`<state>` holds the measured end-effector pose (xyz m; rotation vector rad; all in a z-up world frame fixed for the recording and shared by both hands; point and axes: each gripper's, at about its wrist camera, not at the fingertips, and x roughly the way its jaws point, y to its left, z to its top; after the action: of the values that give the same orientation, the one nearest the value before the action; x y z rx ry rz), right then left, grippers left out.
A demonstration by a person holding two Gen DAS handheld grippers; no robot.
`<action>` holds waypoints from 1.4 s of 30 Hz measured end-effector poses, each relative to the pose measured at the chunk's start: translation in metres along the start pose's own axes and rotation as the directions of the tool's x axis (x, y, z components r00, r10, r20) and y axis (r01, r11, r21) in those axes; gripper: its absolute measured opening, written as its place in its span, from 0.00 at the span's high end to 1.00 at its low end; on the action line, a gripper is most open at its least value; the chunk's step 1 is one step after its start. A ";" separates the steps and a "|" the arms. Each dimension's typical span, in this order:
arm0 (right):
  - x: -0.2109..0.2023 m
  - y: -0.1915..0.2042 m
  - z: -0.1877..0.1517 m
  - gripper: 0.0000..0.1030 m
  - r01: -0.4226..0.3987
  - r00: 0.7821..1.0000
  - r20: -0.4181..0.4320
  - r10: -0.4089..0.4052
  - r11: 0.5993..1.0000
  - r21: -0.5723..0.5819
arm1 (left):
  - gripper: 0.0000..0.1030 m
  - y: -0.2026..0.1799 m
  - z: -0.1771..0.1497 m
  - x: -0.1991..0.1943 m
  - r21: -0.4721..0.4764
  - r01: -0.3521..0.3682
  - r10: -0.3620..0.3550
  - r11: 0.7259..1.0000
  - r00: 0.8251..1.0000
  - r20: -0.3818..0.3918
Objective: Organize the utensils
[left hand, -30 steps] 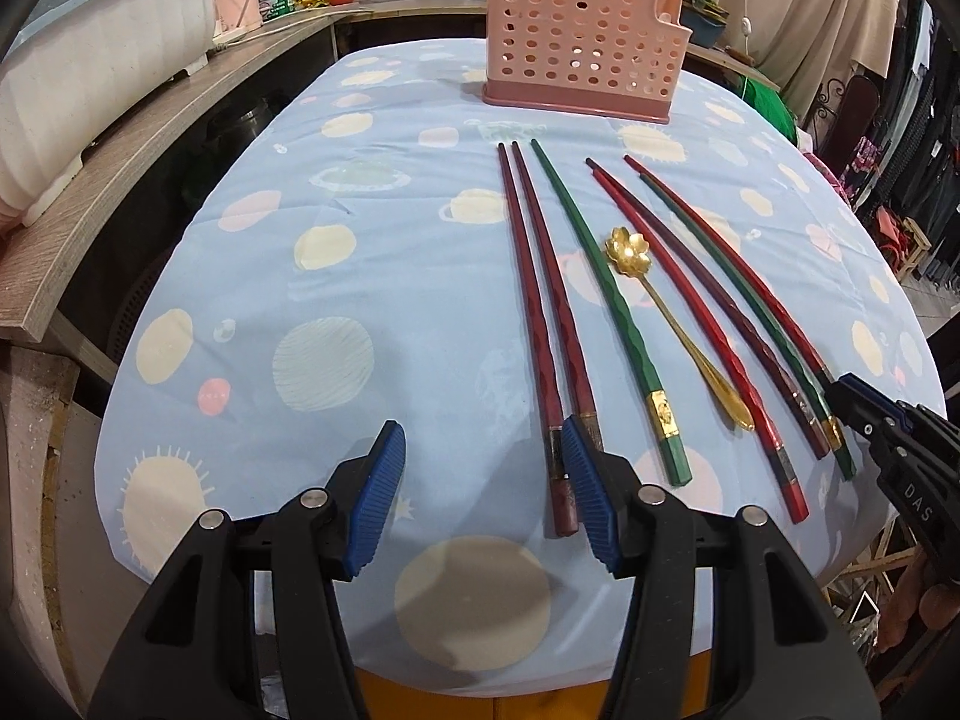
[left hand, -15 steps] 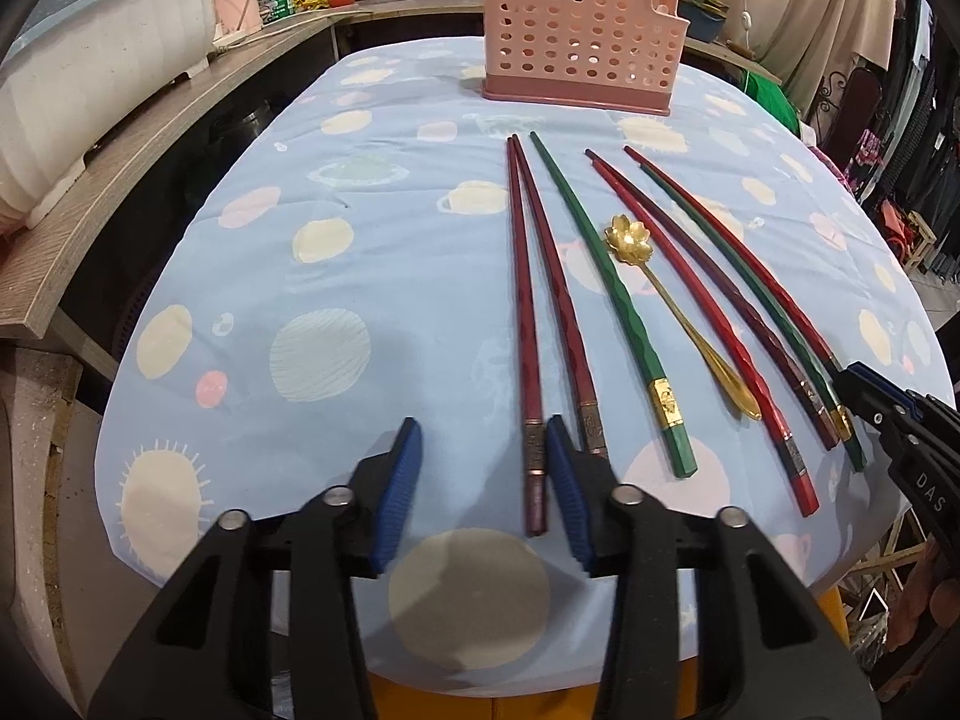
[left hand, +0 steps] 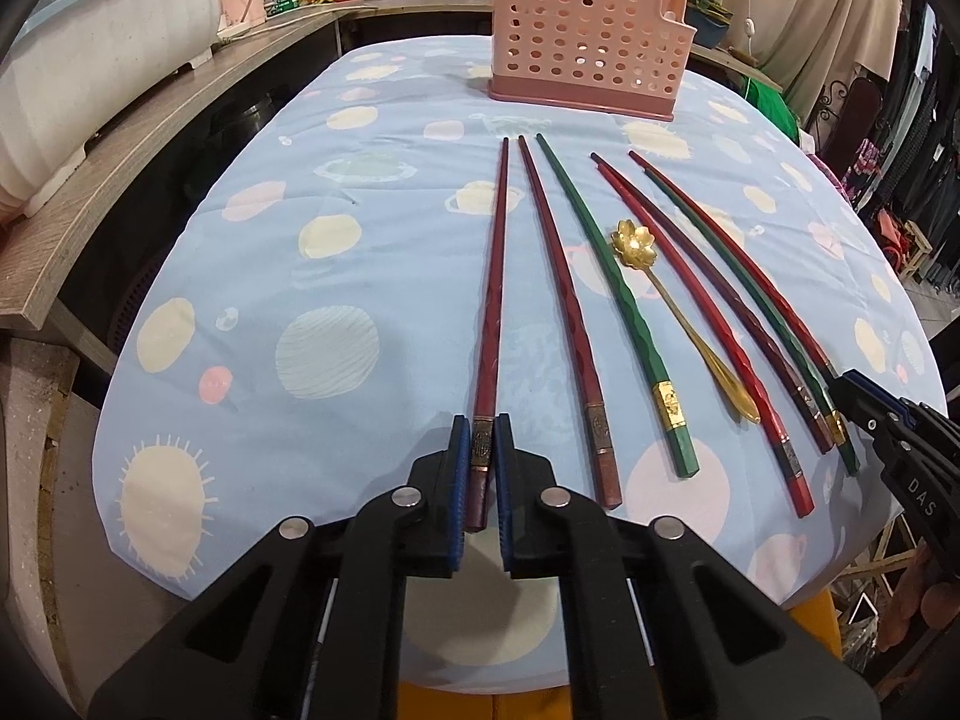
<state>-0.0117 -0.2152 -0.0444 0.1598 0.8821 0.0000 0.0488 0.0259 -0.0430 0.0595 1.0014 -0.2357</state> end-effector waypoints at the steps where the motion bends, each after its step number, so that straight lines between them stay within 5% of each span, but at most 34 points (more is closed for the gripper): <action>1: 0.000 0.001 0.000 0.89 0.001 1.000 -0.002 -0.001 1.000 0.001 | 0.93 0.001 0.000 0.000 -0.003 0.000 0.000 1.000 1.000 -0.001; 42: -0.061 -0.001 0.076 0.99 -0.029 0.987 0.157 0.023 0.999 0.037 | 0.93 0.013 0.081 -0.078 -0.053 0.062 -0.051 0.997 0.982 0.183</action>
<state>0.0071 -0.2310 0.0499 0.2046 0.7229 -0.0056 0.0789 0.0392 0.0651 -0.0433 0.8287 -0.2592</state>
